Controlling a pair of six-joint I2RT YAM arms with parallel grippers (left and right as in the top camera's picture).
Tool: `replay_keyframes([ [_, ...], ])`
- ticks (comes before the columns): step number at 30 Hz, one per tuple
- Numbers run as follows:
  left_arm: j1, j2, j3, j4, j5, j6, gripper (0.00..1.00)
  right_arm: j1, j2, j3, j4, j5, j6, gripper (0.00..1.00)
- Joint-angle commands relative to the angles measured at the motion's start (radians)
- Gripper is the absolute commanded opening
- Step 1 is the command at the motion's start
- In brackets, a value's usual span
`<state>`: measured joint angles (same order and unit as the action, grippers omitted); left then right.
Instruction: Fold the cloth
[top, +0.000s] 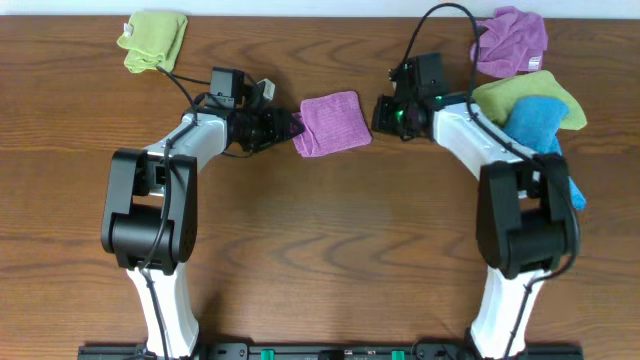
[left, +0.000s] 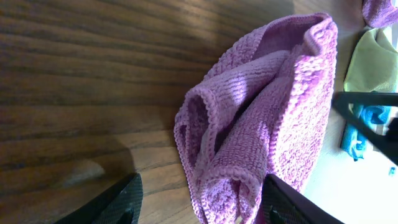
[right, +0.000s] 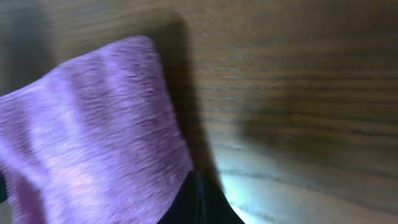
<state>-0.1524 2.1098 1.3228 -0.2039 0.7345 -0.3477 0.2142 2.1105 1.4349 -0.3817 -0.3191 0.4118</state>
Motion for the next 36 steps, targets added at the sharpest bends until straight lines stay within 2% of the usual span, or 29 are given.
replay_keyframes([
  [1,0.0,0.016,0.006,0.003,0.017,-0.039,0.64,0.014,0.038,0.004,0.039,-0.002,0.071,0.02],
  [9,-0.053,0.017,0.006,0.024,0.015,-0.087,0.69,0.039,0.089,0.004,0.094,0.005,0.119,0.02],
  [25,-0.084,0.072,0.006,0.01,-0.023,-0.087,0.7,0.087,0.103,0.004,0.105,-0.026,0.119,0.02],
  [27,-0.084,0.078,0.006,0.014,-0.019,-0.087,0.64,0.087,0.103,0.004,0.105,-0.03,0.119,0.01],
  [28,-0.084,0.078,0.006,0.025,-0.018,-0.087,0.58,0.087,0.103,0.004,0.105,-0.036,0.119,0.02],
  [30,-0.084,0.078,0.007,0.056,-0.004,-0.087,0.14,0.085,0.103,0.005,0.105,-0.06,0.118,0.02],
  [31,-0.083,0.078,0.008,0.065,-0.003,-0.087,0.06,0.084,0.102,0.005,0.103,-0.062,0.118,0.02],
  [34,-0.068,0.078,0.017,0.115,0.035,-0.089,0.06,0.063,0.095,0.022,0.078,-0.108,0.106,0.02],
  [36,-0.034,0.078,0.042,0.182,0.072,-0.142,0.06,0.032,0.071,0.049,0.025,-0.108,0.077,0.02],
])
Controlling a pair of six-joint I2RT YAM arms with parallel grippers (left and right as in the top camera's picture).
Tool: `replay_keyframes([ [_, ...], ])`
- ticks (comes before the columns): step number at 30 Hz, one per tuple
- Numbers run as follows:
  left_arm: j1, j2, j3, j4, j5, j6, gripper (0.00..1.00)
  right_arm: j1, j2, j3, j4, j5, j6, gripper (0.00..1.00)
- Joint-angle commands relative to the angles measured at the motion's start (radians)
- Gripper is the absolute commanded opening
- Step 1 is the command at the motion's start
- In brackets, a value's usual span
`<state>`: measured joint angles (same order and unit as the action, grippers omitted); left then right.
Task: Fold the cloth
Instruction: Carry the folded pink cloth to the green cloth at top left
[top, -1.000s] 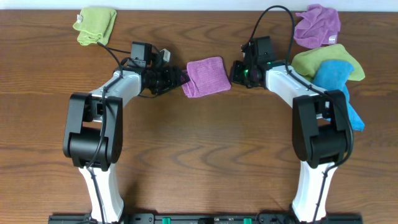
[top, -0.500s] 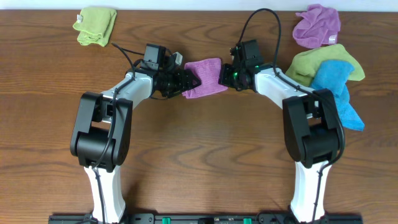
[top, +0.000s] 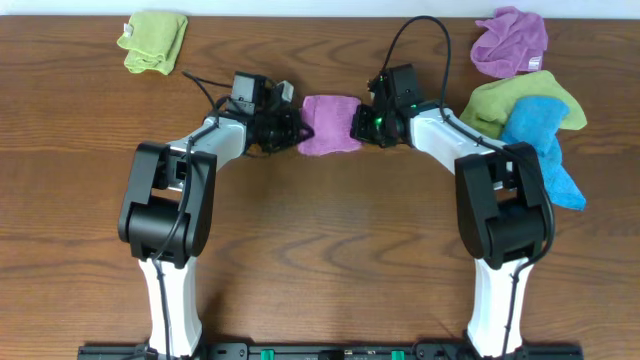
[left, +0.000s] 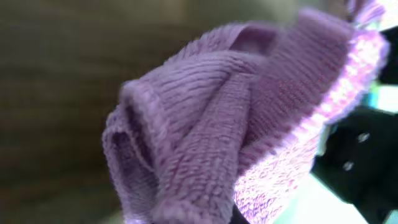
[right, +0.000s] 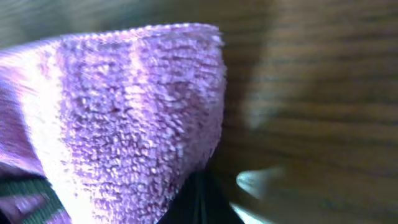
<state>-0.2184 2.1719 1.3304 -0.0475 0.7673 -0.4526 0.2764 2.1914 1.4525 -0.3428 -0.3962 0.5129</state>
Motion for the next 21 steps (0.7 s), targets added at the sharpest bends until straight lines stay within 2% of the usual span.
replay_keyframes([
  [1,0.06,0.016,0.064,0.05,0.039,-0.076,0.06,-0.053,-0.032,0.051,-0.053,-0.031,-0.054,0.02],
  [5,0.173,0.016,0.232,0.064,0.039,-0.151,0.06,-0.126,-0.13,0.114,-0.17,-0.018,-0.145,0.02],
  [8,0.254,0.016,0.382,0.09,0.036,-0.216,0.06,-0.157,-0.195,0.123,-0.198,-0.018,-0.156,0.02],
  [10,0.318,0.016,0.481,0.14,0.021,-0.304,0.06,-0.165,-0.234,0.123,-0.217,-0.003,-0.182,0.01],
  [13,0.382,0.016,0.552,0.199,-0.023,-0.362,0.05,-0.164,-0.257,0.123,-0.246,0.041,-0.204,0.01],
  [17,0.451,0.016,0.577,0.206,-0.109,-0.352,0.05,-0.164,-0.26,0.123,-0.267,0.041,-0.204,0.01],
  [21,0.48,0.016,0.577,0.207,-0.158,-0.252,0.06,-0.164,-0.26,0.123,-0.271,0.041,-0.204,0.01],
])
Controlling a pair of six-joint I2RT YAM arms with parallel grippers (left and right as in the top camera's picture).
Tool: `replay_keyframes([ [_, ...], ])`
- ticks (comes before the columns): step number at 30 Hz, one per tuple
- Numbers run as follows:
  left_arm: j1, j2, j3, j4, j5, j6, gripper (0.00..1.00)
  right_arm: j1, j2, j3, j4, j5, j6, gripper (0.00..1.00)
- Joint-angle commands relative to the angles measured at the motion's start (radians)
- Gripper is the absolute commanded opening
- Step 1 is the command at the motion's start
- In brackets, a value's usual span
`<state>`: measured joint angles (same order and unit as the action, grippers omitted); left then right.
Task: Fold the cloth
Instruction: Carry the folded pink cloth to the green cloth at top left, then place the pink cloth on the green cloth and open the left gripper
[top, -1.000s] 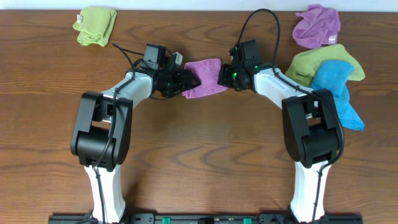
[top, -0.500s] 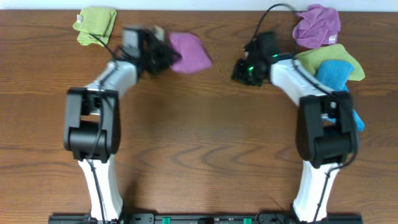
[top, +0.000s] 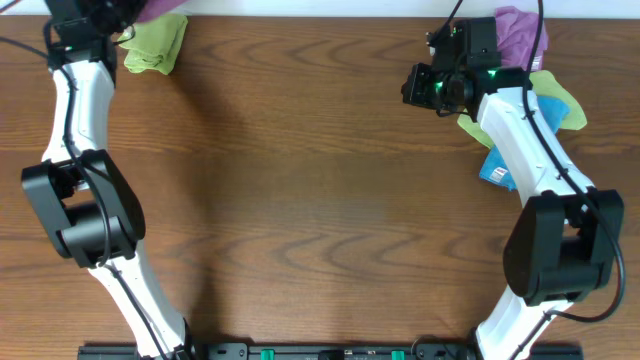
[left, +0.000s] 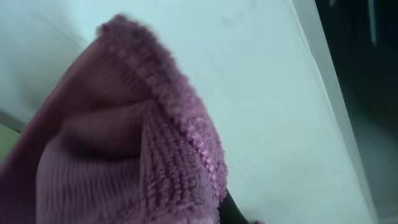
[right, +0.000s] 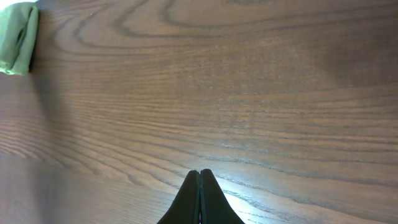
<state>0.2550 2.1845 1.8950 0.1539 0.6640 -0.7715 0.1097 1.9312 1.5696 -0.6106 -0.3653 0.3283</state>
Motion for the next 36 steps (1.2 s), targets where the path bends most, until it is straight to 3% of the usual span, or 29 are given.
replay_keyframes([
  [1,0.006,0.003,0.013,0.005,-0.078,0.107,0.06,0.003,0.0,0.006,-0.006,0.01,-0.019,0.01],
  [6,-0.001,0.02,0.011,0.027,-0.285,0.216,0.06,0.005,0.0,0.006,-0.026,0.01,-0.019,0.01],
  [15,0.006,0.237,0.012,0.28,-0.292,0.168,0.05,0.012,0.0,0.006,-0.076,0.011,-0.01,0.02],
  [20,0.007,0.302,0.012,0.262,-0.217,0.139,0.06,0.014,0.0,0.006,-0.089,0.018,-0.001,0.02],
  [26,0.008,0.305,0.012,0.119,-0.226,0.147,0.06,0.029,0.0,0.006,-0.089,0.025,0.008,0.01],
  [27,0.01,0.305,0.012,0.111,-0.224,0.146,0.14,0.029,0.0,0.006,-0.089,0.025,0.008,0.01],
  [31,0.025,0.305,0.012,0.097,-0.159,0.109,0.96,0.032,0.0,0.006,-0.089,0.025,0.008,0.02],
  [36,0.06,0.304,0.012,0.021,-0.119,0.023,0.95,0.032,0.0,0.006,-0.089,0.025,0.008,0.01],
])
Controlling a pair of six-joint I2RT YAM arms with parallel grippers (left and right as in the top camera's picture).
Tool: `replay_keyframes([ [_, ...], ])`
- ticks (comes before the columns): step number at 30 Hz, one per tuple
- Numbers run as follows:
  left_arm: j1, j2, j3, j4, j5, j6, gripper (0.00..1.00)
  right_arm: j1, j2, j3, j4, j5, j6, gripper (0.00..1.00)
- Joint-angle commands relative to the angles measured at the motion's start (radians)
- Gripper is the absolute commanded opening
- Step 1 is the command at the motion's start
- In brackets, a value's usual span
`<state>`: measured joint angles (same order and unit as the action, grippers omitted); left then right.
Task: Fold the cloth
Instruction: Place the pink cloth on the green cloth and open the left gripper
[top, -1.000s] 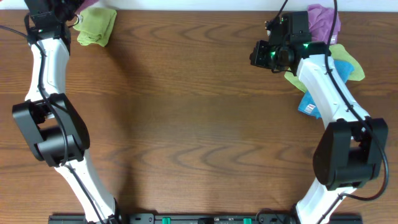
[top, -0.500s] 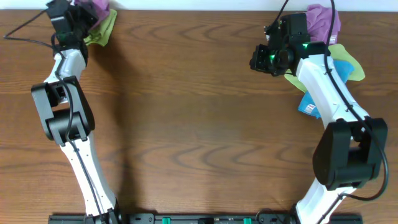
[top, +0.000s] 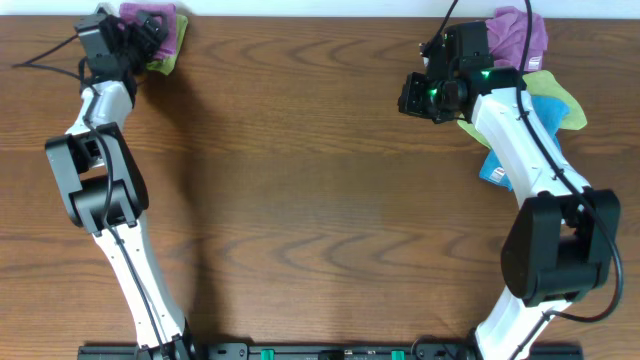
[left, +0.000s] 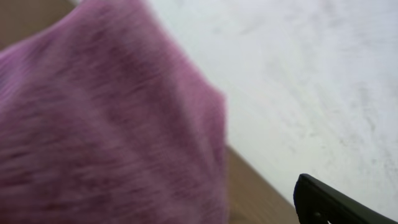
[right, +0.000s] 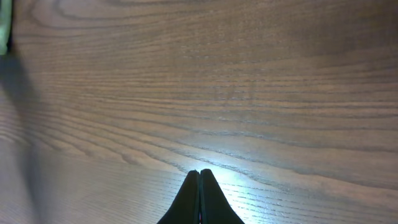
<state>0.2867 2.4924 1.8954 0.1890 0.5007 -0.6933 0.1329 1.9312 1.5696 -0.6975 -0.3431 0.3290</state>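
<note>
A folded purple cloth rests on the folded green cloth at the table's far left corner. In the left wrist view the purple cloth fills the left side, blurred. My left gripper is right beside it and open. One black finger stands apart from the cloth with bare wood between them; the other finger is hidden. My right gripper is shut on nothing, above bare wood near the right pile.
A pile of loose cloths lies at the far right: purple, green and blue. The table's far edge and a white wall run just behind the left gripper.
My left gripper was shut on the purple cloth at the far left corner. Now it is open and the cloth sits on the green cloth. The right arm has hardly moved.
First the folded purple cloth lay mid-table, my left gripper open at its left edge, my right shut at its right edge. Then both were pressed closer to it. Later the left held it at the far left corner, the right back by the pile. Now it lies released.
</note>
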Motion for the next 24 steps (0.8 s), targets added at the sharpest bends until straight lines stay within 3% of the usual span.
replay_keyframes([
  [1,0.035,-0.003,0.011,-0.014,0.068,-0.055,0.95,0.009,0.0,0.006,-0.002,0.003,0.007,0.01],
  [4,0.051,-0.008,0.011,-0.014,0.127,-0.062,0.95,0.009,0.0,0.006,0.002,0.003,0.007,0.02],
  [12,0.069,-0.06,0.011,-0.026,0.285,-0.229,0.95,0.01,0.0,0.006,0.006,0.002,0.007,0.02],
  [24,0.139,-0.231,0.011,-0.41,0.201,-0.099,0.95,0.023,-0.002,0.006,0.005,-0.037,0.007,0.02],
])
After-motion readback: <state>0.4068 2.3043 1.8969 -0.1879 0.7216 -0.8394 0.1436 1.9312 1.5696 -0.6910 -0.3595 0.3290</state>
